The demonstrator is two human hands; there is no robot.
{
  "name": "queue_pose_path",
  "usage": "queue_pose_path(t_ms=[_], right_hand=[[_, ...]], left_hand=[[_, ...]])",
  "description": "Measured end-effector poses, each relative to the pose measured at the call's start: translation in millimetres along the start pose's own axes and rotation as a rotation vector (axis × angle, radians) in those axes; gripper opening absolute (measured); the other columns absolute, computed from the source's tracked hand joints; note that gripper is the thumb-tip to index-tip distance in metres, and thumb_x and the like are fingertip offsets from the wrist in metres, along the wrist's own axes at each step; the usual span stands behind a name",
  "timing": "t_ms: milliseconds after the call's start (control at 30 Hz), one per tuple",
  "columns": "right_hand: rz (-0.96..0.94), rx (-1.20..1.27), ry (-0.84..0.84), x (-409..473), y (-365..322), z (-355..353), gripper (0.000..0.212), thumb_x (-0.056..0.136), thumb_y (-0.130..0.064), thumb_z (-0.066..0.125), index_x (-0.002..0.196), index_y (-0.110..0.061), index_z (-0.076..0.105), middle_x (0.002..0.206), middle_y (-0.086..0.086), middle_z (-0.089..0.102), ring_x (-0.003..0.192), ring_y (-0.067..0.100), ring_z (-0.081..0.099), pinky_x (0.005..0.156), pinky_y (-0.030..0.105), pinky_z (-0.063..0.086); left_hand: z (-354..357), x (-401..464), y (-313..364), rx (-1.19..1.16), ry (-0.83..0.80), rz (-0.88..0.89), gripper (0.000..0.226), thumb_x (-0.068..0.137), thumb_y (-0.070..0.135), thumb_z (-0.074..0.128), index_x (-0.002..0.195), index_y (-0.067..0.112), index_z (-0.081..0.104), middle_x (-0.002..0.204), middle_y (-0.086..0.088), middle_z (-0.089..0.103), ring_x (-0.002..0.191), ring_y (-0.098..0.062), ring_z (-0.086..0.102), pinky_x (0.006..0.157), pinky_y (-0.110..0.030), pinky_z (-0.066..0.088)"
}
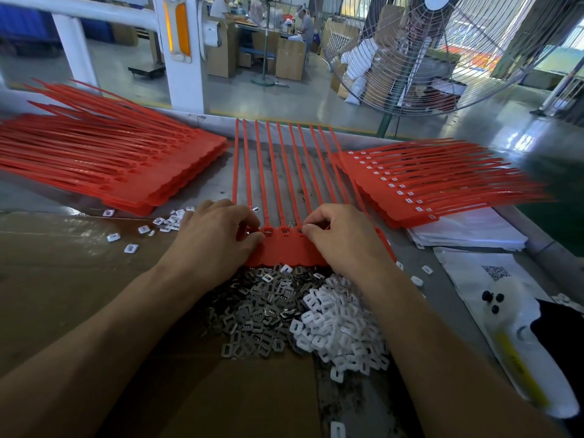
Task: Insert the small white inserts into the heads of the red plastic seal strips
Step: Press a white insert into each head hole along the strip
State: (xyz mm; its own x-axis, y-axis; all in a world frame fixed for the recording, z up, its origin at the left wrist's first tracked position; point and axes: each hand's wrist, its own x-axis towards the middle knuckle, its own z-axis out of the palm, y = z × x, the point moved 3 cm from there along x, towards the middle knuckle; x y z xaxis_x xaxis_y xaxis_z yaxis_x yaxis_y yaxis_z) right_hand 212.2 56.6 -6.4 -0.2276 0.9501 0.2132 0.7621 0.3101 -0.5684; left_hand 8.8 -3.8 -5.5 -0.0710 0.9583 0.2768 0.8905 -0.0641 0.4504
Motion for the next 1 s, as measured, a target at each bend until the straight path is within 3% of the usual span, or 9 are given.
queue_pose_path(t_ms=[533,600,700,767,867,1000], right_hand=[[0.037,0.023,0.018,-1,1,-6,0.007,0.097,-0.031,0.069,0.094,-0.032,0.075,0.078,-0.023,0.06,0.071,-0.009,0.056,0.054,0.007,0.031],[0.046,-0.003,0.036,0,2,-9,0.01,0.098,-0.026,0.067,0.095,-0.03,0.076,0.085,-0.021,0.063,0.078,-0.004,0.06,0.059,0.011,0.037],[0.084,-0.053,0.06,2,7,-16,0.016,0.099,-0.019,0.063,0.1,-0.026,0.077,0.101,-0.011,0.071,0.092,0.009,0.065,0.077,0.029,0.052],[0.106,-0.042,0.059,3,12,-24,0.013,0.099,-0.02,0.064,0.099,-0.025,0.076,0.102,-0.009,0.072,0.093,0.009,0.065,0.079,0.029,0.051],[0.092,-0.007,-0.02,0,18,-33,0.007,0.095,-0.028,0.072,0.089,-0.03,0.076,0.092,-0.017,0.07,0.087,0.0,0.063,0.067,0.019,0.042],[0.091,0.002,-0.197,-5,17,-39,0.01,0.089,-0.039,0.079,0.082,-0.032,0.075,0.087,-0.018,0.069,0.083,-0.003,0.062,0.065,0.02,0.04]], left_hand=[[-1,0,0,0.008,-0.005,0.003,0.026,0.092,0.049,0.063,0.112,0.034,0.068,0.109,0.008,0.06,0.113,-0.017,0.048,0.104,-0.046,0.039],[-1,0,0,0.007,-0.006,0.004,0.026,0.092,0.049,0.063,0.112,0.034,0.068,0.109,0.009,0.06,0.113,-0.017,0.048,0.104,-0.046,0.039],[-1,0,0,0.0,-0.001,0.008,0.025,0.091,0.049,0.063,0.112,0.034,0.068,0.107,0.01,0.06,0.112,-0.016,0.048,0.103,-0.045,0.039],[-1,0,-1,-0.002,-0.003,0.006,0.025,0.091,0.049,0.063,0.112,0.035,0.068,0.108,0.01,0.059,0.112,-0.016,0.047,0.104,-0.045,0.038],[-1,0,-1,-0.002,-0.007,0.006,0.025,0.091,0.049,0.063,0.112,0.035,0.068,0.109,0.01,0.059,0.113,-0.015,0.047,0.105,-0.045,0.038],[-1,1,-1,-0.004,-0.004,0.009,0.025,0.092,0.049,0.063,0.112,0.035,0.068,0.11,0.01,0.06,0.112,-0.015,0.047,0.104,-0.045,0.038]])
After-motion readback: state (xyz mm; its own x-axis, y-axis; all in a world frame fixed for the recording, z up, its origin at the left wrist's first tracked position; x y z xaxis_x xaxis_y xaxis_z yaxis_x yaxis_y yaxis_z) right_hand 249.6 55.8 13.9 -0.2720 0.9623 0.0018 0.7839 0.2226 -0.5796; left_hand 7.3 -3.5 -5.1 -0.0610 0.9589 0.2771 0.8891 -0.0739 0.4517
